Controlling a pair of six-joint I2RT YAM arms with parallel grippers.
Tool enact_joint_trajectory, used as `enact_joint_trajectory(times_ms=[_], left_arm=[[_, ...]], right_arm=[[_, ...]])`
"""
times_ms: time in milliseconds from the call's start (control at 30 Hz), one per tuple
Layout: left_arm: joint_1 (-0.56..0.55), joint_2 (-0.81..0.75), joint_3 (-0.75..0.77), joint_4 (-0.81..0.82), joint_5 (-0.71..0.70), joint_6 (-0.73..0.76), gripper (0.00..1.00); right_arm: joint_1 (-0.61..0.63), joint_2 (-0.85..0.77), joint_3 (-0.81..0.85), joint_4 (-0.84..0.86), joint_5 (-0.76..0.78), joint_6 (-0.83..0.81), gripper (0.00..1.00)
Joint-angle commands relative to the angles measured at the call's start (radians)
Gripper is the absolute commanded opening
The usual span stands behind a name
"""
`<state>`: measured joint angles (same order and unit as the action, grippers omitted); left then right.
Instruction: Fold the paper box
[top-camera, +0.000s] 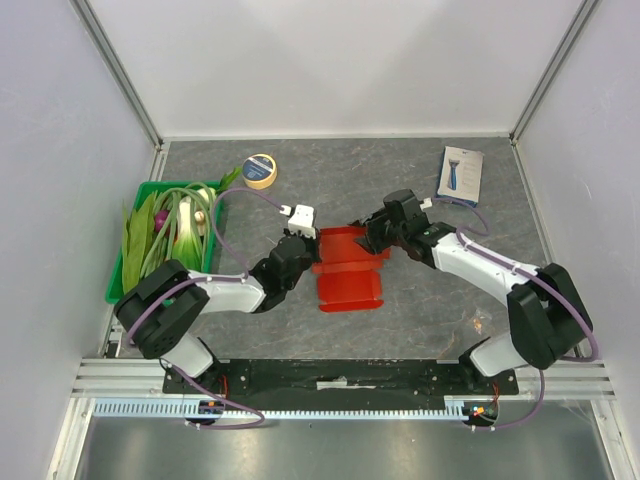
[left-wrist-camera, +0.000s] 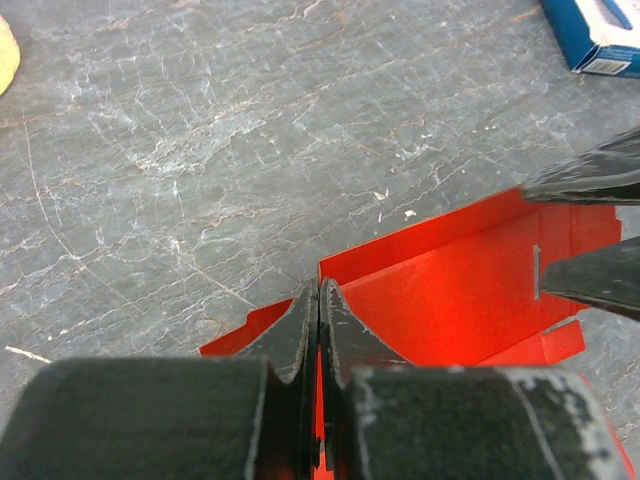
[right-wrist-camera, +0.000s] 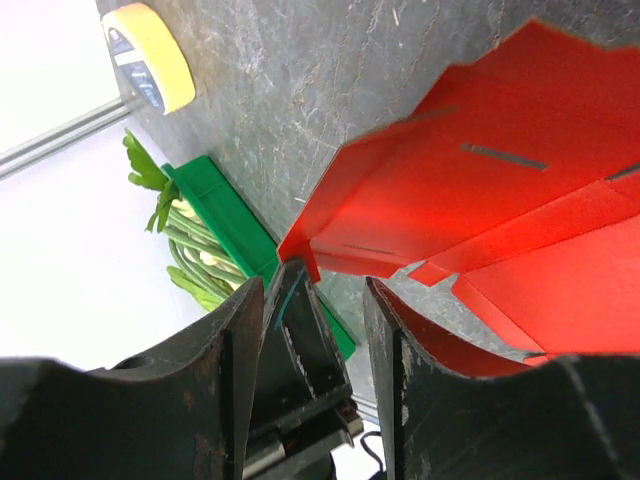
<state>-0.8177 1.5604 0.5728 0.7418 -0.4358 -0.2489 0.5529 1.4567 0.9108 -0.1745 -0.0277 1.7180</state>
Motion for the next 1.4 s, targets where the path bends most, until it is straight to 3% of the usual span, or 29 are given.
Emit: enact_joint_trajectory(times_ms=[0, 433, 800, 1000, 1033, 1233, 1367], left_arm=[[-0.017, -0.042, -0.007, 0.133, -0.038, 0.056, 0.02], [-0.057, -0.046, 0.009, 0.143, -0.109, 0.189, 0.02], [-0.093, -0.033, 0.001, 0.183, -0.153, 0.247, 0.02], [-0.104, -0.023, -0.008, 0.223, -0.169, 0.315, 0.02], [-0.106, -0.025, -0.008, 0.226, -0.169, 0.316, 0.02], [-0.109, -0.016, -0.013, 0.24, -0.169, 0.304, 0.02], [-0.109, -0.008, -0.01, 0.234, -0.169, 0.28, 0.02]], right_arm=[[0.008, 0.05, 0.063, -0.006, 0.058, 0.091, 0.52], [0.012, 0.106, 0.111, -0.042, 0.077, 0.132, 0.5], [0.012, 0.122, 0.109, -0.036, 0.069, 0.144, 0.41], [0.012, 0.137, 0.105, -0.023, 0.046, 0.158, 0.31], [0.01, 0.14, 0.102, -0.014, 0.042, 0.167, 0.24], [0.012, 0.14, 0.082, 0.015, 0.04, 0.183, 0.03], [0.012, 0.128, 0.071, 0.032, 0.041, 0.181, 0.0]])
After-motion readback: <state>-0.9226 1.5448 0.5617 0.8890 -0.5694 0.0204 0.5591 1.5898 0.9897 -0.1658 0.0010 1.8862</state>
